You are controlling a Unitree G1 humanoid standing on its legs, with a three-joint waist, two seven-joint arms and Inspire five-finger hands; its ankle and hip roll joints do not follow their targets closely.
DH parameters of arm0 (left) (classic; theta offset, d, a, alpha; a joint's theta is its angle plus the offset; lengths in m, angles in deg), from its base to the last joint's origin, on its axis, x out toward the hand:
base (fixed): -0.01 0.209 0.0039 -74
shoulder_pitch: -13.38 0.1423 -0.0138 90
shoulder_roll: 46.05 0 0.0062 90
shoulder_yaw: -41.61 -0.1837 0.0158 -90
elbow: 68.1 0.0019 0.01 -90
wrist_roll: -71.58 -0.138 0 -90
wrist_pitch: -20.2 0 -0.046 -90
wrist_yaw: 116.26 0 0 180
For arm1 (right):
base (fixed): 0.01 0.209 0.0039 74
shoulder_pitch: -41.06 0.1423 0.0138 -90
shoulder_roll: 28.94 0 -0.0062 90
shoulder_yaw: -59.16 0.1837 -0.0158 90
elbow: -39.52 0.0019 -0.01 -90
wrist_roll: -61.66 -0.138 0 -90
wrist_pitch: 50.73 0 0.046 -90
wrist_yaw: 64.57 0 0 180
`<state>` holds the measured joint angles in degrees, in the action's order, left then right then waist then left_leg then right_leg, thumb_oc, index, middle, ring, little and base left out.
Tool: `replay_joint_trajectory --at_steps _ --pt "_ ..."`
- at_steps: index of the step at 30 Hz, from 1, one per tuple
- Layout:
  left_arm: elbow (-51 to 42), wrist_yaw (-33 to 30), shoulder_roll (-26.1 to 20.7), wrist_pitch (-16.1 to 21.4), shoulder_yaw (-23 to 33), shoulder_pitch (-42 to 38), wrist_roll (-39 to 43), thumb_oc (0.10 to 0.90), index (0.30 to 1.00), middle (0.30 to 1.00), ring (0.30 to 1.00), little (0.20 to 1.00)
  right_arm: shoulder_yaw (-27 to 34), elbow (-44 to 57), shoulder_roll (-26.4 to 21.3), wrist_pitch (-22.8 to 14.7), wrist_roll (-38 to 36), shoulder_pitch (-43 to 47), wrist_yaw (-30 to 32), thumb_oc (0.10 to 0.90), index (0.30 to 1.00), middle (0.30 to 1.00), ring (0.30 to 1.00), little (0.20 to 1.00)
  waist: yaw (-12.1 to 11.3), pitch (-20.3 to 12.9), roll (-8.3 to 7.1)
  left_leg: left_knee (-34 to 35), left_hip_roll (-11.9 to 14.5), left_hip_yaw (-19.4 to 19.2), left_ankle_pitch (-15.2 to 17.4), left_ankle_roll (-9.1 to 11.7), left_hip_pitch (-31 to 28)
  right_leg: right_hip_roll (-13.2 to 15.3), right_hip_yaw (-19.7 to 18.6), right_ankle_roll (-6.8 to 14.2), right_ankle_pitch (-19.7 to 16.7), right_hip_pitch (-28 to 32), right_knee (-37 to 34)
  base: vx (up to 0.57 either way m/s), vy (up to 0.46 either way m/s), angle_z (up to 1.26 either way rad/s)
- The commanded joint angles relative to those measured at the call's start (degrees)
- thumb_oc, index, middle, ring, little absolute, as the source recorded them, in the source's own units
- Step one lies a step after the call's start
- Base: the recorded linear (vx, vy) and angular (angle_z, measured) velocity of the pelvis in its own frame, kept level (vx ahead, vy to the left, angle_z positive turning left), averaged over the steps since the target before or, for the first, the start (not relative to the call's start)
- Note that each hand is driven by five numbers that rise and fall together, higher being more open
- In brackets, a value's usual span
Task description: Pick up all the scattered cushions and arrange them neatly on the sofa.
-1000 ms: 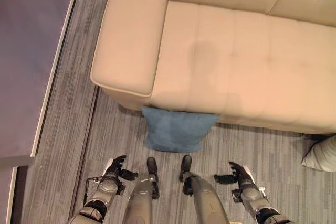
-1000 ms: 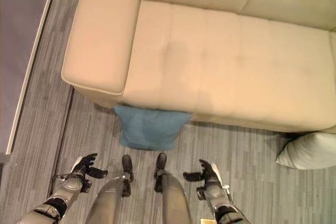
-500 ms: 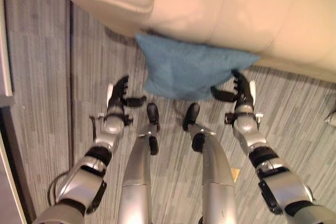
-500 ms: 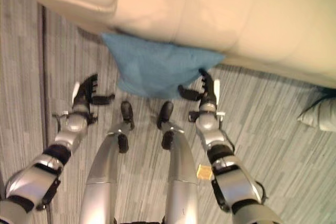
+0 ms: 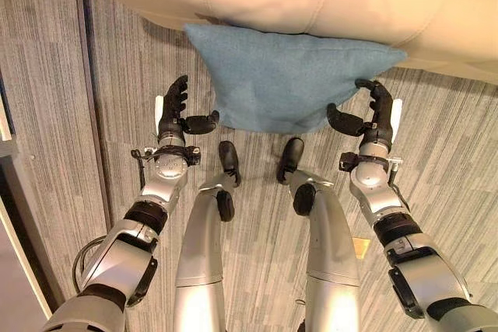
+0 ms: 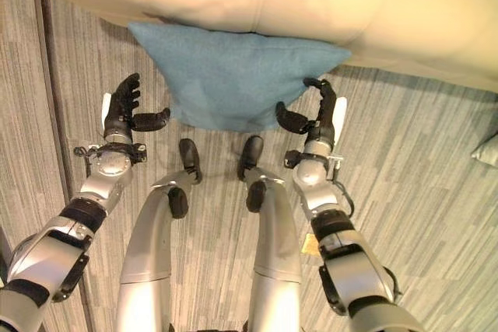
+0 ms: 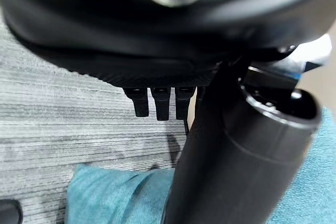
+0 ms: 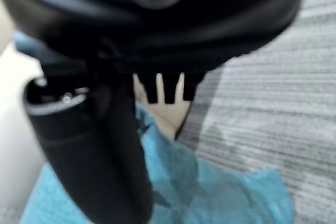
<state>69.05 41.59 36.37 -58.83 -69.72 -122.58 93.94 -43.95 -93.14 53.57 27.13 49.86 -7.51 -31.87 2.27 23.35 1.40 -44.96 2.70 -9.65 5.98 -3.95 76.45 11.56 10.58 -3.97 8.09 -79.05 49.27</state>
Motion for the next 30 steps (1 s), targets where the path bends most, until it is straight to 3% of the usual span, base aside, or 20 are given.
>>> replay_joint_trajectory --at_steps 1,6,16,25,29,30 --pt "0.30 -1.99 -0.17 3.56 1.07 3.66 -1.00 0.800 0.900 0.900 0.900 0.900 -2.27 1.45 0.82 -2.99 0.56 -3.36 1.47 0.800 0.900 0.900 0.900 0.900 1.02 -8.40 1.34 -0.58 1.77 3.63 4.30 4.03 0.13 -0.80 -5.32 5.64 2.37 2.68 -2.76 0.00 -0.004 -0.04" --pt "-1.72 -2.36 0.61 3.50 1.19 4.95 -2.24 0.800 0.900 0.900 0.900 0.900 0.06 8.30 0.90 -4.14 2.16 -7.43 2.05 0.800 0.900 0.900 0.900 0.900 1.72 -8.86 1.28 0.57 2.07 3.62 4.21 4.05 -0.58 -1.05 -4.99 6.04 1.99 3.29 -3.60 0.00 0.000 0.00" --pt "-2.68 -3.16 -0.16 3.56 1.64 3.62 -2.58 0.800 0.900 0.900 0.900 0.900 0.07 7.58 1.17 -3.60 3.37 -5.57 3.30 0.800 0.900 0.900 0.900 0.900 2.07 -9.14 1.31 2.57 1.48 3.86 3.80 3.76 -0.51 -1.47 -5.78 6.74 0.47 2.67 -5.50 -0.01 0.002 -0.03" --pt "-3.09 -2.48 -0.76 3.93 -1.04 -2.46 -1.14 0.800 0.900 0.900 0.900 0.900 -7.93 1.01 2.45 -4.28 -5.67 5.24 -4.82 0.800 0.900 0.900 0.900 0.900 0.81 -9.07 1.96 0.35 1.29 4.44 3.33 3.63 3.42 -1.30 -6.26 6.91 -0.03 -1.26 -3.01 0.00 -0.021 0.00" --pt "-4.69 -3.02 2.38 5.04 -2.33 -5.36 1.88 0.800 0.900 0.900 0.900 0.900 -11.92 2.06 5.85 -4.81 -7.85 9.53 -6.07 0.800 0.900 0.900 0.900 0.900 0.52 -9.38 2.10 0.04 1.41 4.77 3.17 3.66 4.69 -1.27 -6.31 6.91 0.07 -2.59 -2.40 0.02 -0.040 0.04" --pt "-7.29 -3.17 4.53 6.55 -2.49 -6.57 4.98 0.800 0.900 0.900 0.900 0.900 -13.93 3.76 7.45 -4.94 -7.87 10.85 -6.84 0.750 0.825 0.825 0.825 0.825 0.48 -9.76 1.98 0.21 1.38 4.89 2.98 3.78 4.79 -1.24 -6.15 6.92 -0.04 -2.74 -2.37 0.00 -0.052 0.02"
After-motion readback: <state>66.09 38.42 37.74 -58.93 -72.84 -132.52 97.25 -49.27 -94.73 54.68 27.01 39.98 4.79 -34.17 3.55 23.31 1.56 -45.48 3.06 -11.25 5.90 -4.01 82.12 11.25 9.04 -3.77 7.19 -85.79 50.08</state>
